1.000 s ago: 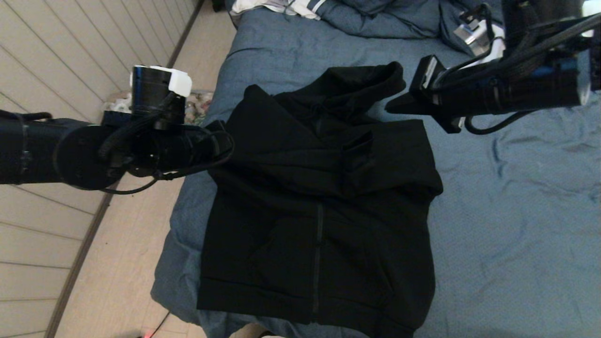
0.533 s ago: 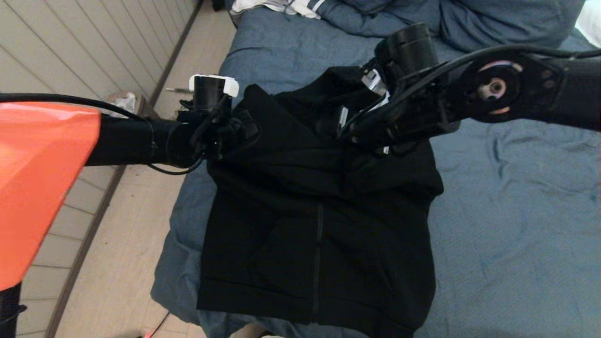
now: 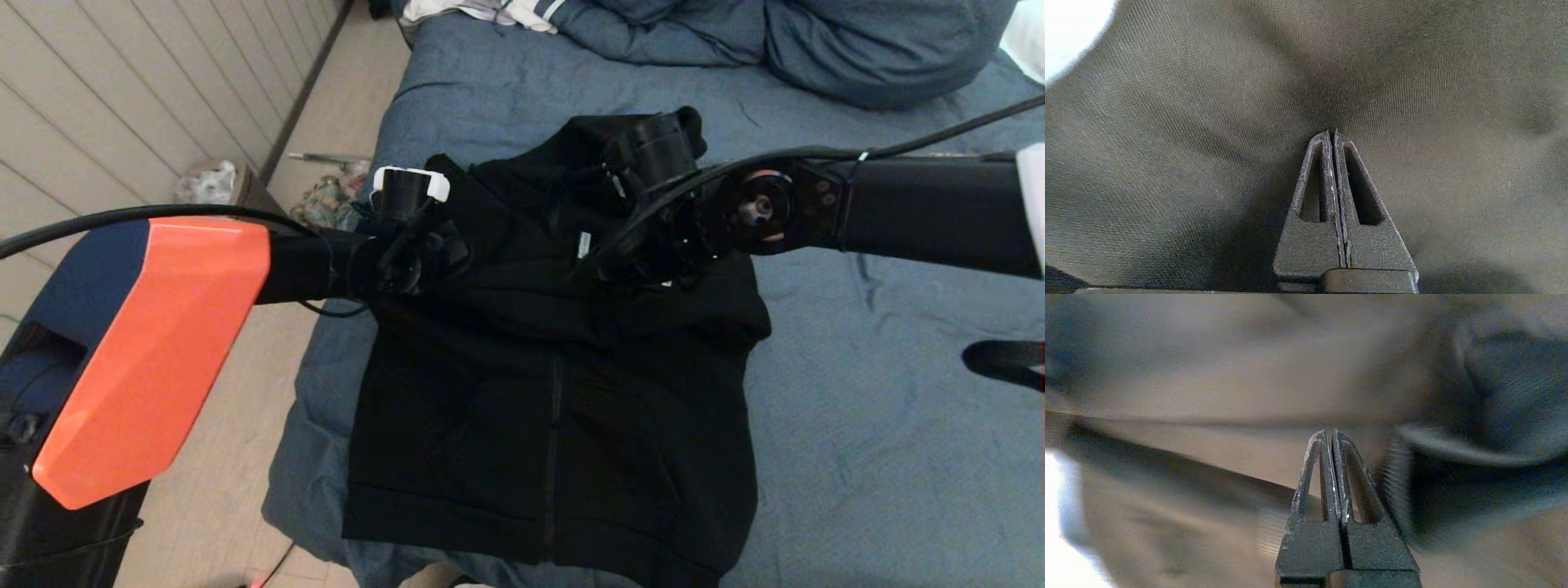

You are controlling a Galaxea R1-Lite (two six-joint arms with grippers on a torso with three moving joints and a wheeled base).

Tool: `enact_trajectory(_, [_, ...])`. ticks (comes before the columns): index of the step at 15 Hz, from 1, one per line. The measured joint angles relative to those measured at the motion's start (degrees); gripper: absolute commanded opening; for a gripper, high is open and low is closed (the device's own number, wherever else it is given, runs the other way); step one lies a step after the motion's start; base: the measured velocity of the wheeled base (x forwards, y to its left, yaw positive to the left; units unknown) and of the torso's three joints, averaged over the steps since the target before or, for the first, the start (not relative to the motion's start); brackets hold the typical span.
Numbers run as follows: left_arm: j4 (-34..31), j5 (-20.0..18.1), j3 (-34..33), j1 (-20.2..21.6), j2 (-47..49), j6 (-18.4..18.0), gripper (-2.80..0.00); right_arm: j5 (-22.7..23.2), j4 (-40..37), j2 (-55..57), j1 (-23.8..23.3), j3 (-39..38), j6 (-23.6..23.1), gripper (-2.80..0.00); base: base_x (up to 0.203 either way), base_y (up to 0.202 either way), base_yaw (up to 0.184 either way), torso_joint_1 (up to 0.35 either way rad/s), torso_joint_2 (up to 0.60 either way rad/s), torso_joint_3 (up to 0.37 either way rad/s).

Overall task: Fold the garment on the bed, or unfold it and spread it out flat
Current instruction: Fold the black sweatshirt

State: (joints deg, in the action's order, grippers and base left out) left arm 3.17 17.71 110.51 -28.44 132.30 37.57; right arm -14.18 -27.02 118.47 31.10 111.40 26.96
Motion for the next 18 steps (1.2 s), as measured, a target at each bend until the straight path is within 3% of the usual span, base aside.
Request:
enact_trajectory(2, [-0.2,0.0,0.0,0.0,0.2,0.0,-2.80,-0.6,-4.8,-0.3,-2.7,-2.6,-0.5,-2.80,0.000,0.000,0.000,0.000,0.00,0.000])
enact_trajectory(5, [-0.3,0.0,0.0,0.0,0.2,-0.4,-2.80,-0.7,-5.0,-2.4,-6.9,-9.8,-0.7,-2.80,0.000,0.000,0.000,0.000,0.00,0.000])
enact_trajectory(8, [0.0,-1.1,0.2,2.2,-0.7,-1.9,-2.80,-0.3,-0.2,-6.2,-11.3,-20.1,-1.7,-2.80,0.000,0.000,0.000,0.000,0.00,0.000])
enact_trajectory(11, [0.1,-6.5,0.3,5.9,-3.0,-2.2,-2.80,0.0,6.6,-12.2,-14.2,-28.4,-3.8,-2.80,0.000,0.000,0.000,0.000,0.00,0.000])
enact_trajectory(18, [0.1,-7.8,0.4,7.7,-4.1,-2.2,-2.80,1.6,7.9,-23.8,-14.2,-29.6,-2.9,-2.80,0.000,0.000,0.000,0.000,0.00,0.000])
